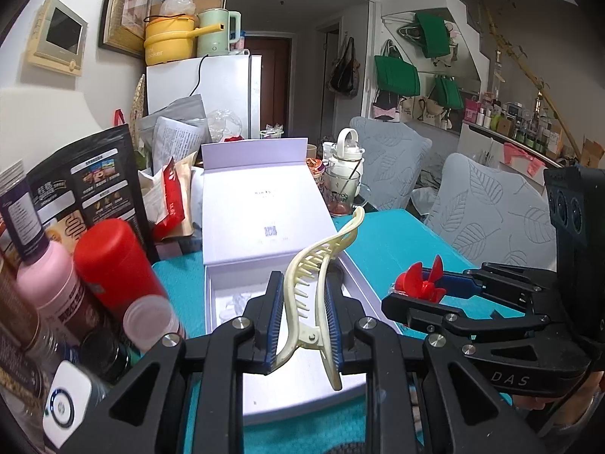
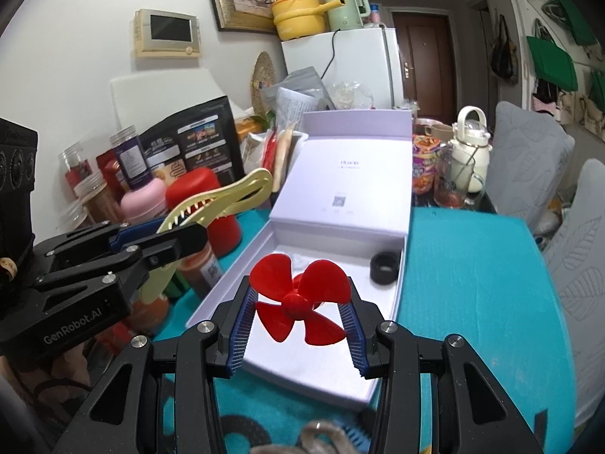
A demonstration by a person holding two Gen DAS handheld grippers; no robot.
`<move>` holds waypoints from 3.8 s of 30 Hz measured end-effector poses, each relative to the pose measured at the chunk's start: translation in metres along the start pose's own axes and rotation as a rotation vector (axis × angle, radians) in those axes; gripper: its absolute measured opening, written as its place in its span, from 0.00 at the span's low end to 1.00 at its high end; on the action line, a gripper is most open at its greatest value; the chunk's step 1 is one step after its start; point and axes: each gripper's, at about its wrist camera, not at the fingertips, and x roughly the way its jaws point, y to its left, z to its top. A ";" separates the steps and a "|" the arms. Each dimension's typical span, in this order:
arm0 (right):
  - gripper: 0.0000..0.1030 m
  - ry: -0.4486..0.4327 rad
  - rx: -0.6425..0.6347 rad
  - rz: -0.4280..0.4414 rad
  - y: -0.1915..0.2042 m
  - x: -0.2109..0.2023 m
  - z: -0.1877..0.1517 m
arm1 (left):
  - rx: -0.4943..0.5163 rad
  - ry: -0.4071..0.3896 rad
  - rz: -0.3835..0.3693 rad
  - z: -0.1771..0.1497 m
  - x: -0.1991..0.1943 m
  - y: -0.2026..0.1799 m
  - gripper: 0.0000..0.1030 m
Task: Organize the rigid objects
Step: 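Carry the cream clip with the left gripper while the right carries the propeller into the white box, then open the right gripper releasing the propeller while the left releases the cream clip in the box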
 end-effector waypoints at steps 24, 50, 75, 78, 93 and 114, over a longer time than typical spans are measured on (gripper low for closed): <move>0.42 -0.026 0.000 -0.026 -0.035 0.068 0.062 | -0.012 0.023 0.014 0.038 0.082 0.028 0.21; 0.42 0.154 -0.016 -0.128 -0.056 0.138 0.032 | 0.023 0.249 0.107 0.004 0.167 0.026 0.21; 0.42 0.248 0.066 -0.131 -0.082 0.167 0.020 | -0.004 0.488 0.084 -0.028 0.217 0.032 0.21; 0.42 0.265 0.070 -0.127 -0.083 0.171 0.018 | -0.007 0.492 0.094 -0.028 0.219 0.031 0.21; 0.52 0.278 0.057 -0.134 -0.079 0.168 0.020 | -0.130 0.495 0.132 -0.018 0.222 0.041 0.21; 0.52 0.175 0.007 -0.175 -0.068 0.129 0.038 | -0.092 0.395 0.171 0.001 0.179 0.034 0.25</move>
